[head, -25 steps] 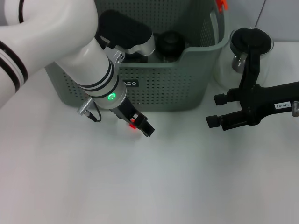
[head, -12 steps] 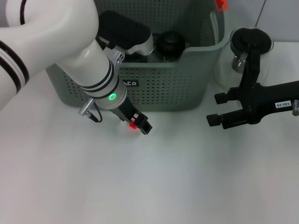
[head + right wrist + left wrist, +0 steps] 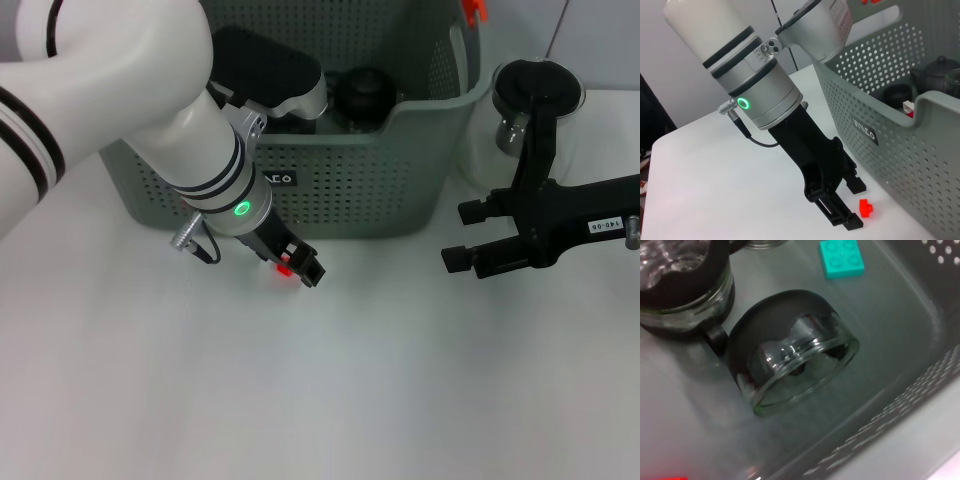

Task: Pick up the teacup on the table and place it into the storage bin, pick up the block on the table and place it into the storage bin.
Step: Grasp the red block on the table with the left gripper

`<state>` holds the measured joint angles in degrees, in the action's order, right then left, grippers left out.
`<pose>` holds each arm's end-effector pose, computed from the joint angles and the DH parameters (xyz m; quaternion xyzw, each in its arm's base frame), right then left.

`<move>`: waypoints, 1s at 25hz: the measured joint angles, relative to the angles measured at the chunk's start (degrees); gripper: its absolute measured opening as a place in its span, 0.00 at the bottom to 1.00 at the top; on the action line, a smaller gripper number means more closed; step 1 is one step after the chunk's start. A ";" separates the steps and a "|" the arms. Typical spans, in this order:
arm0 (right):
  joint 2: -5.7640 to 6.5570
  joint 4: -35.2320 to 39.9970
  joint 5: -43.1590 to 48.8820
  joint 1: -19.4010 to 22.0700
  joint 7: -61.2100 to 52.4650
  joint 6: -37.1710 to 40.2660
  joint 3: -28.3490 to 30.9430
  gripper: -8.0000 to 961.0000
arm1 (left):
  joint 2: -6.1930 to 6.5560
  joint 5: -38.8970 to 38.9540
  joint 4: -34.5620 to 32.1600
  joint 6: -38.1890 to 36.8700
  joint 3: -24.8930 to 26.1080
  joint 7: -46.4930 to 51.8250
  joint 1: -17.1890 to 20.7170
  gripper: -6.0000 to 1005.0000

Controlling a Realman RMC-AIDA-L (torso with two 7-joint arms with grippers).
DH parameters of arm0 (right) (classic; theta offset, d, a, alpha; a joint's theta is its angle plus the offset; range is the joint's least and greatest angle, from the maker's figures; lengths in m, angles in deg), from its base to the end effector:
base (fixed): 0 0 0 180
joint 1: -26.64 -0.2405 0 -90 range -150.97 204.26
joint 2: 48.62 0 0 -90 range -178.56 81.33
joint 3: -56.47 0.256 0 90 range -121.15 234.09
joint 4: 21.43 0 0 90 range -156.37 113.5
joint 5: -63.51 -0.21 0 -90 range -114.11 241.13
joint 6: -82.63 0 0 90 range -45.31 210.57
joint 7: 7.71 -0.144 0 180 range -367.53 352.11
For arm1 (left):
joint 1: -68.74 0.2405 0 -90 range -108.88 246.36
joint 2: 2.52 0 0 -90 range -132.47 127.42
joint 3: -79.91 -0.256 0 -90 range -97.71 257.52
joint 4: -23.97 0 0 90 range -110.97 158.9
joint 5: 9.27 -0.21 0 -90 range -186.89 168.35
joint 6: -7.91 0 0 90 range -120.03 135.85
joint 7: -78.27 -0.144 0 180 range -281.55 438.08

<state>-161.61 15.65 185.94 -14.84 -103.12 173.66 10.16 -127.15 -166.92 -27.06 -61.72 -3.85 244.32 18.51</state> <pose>0.2239 0.3712 0.0172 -0.9623 0.2337 0.1310 0.0468 -0.1595 0.3926 -0.0840 -0.8651 -0.4043 0.1874 0.2304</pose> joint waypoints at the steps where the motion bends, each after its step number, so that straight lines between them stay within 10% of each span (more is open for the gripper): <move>1: -0.01 0.00 0.00 0.00 0.01 -0.01 -0.01 0.96 | 0.00 -0.02 0.02 0.01 0.00 0.11 -0.04 0.68; 25: -0.30 0.00 0.09 0.17 0.67 0.01 0.05 0.96 | 0.23 -0.03 4.60 3.41 0.43 1.29 -2.42 0.64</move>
<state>-161.91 15.65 186.03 -14.67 -102.45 173.68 10.21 -126.92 -166.95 -22.46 -58.30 -3.42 245.60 16.09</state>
